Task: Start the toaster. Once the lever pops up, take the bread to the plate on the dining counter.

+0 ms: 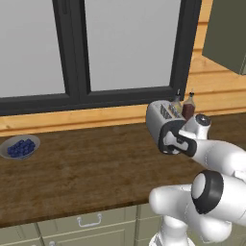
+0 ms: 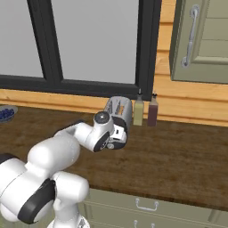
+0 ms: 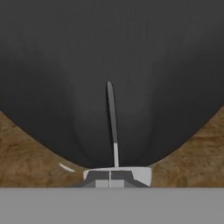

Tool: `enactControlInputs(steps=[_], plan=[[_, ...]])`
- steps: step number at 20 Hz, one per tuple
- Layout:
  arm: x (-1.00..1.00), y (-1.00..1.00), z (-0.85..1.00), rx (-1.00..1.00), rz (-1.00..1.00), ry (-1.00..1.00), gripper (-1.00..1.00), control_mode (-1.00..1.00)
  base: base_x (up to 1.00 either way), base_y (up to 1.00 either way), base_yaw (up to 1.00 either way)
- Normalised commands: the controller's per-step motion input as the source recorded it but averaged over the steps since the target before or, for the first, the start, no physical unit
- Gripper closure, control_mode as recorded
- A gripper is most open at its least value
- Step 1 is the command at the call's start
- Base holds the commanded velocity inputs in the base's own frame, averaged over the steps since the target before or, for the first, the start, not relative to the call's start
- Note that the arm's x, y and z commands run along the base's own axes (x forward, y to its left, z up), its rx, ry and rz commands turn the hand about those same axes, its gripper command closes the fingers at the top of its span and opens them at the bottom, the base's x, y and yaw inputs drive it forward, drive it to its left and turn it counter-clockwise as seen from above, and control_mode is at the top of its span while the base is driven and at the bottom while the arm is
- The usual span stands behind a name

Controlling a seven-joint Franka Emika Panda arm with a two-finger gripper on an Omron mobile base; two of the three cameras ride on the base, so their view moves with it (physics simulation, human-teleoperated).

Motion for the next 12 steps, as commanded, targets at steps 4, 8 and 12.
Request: enactControlInputs(steps=[4,8,12], plan=[[-0.05,0.01,-0.69,0.00,0.00,0.05,1.00,-1.00,0.00,0.00,0.00],[-0.10,0.00,-0.20,0.00,0.00,0.00,1.00,-1.00,0.00,0.00,0.00],[-0.70,0.00,0.57,0.00,0.00,-0.19,1.00,-1.00,0.00,0.00,0.00]])
